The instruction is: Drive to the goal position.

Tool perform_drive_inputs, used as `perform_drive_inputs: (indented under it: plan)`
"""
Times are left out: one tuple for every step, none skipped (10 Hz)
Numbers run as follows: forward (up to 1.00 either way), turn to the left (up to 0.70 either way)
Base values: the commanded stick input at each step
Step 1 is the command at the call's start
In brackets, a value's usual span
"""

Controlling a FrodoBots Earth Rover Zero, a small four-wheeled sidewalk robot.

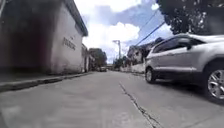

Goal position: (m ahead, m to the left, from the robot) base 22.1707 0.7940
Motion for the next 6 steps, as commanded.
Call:
perform_drive_inputs:
  plan:
    - [0.70,-0.35]
    - [0.70,-0.35]
    - [0.70,-0.35]
    - [0.70,-0.27]
    - [0.70,-0.14]
    - [0.70,-0.07]
